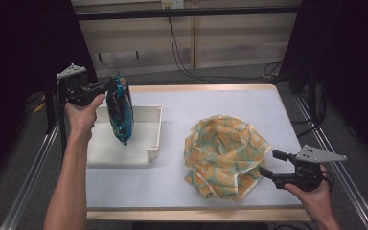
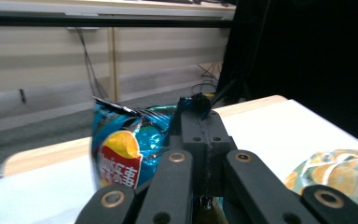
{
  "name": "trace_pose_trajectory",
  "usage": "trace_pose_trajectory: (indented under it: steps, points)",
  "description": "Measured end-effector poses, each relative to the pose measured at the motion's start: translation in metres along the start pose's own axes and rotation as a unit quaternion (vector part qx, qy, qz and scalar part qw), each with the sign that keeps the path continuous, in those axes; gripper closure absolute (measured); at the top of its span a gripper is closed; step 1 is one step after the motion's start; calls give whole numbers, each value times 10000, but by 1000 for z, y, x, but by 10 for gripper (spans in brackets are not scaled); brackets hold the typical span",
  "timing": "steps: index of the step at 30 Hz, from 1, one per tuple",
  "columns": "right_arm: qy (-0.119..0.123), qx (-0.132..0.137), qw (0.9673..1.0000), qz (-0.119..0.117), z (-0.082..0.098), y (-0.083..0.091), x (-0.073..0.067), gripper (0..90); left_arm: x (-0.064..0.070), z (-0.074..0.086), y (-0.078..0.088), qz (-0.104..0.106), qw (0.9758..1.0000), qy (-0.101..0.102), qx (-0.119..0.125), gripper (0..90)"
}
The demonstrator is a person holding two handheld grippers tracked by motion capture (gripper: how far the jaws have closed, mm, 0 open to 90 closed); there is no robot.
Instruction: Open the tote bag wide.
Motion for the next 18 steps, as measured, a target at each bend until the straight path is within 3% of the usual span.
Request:
trace_pose_trajectory:
  steps: [1, 8, 18]
  points:
    - [1, -10, 10000, 6, 0, -1, -1, 193, 2, 1, -3, -83, 9999, -58, -34, 900]
    - [19, -39, 10000, -53, 0, -4, -3, 193, 10, 7, -29, -68, 9999, 27, -132, 900]
    - [5, -9, 10000, -61, 0, -2, -2, 193, 28, 6, -61, 129, 9993, 54, -340, 900]
Point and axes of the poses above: each handheld gripper's, and its own axes: y roughly backward along the jaws, z roughly out of its underside, x roughly to its right, the point moved 1 cm from there along -y, roughly forward along the jaws, and after that the axes turned 7 degrees about y, right-handed, at the moved point
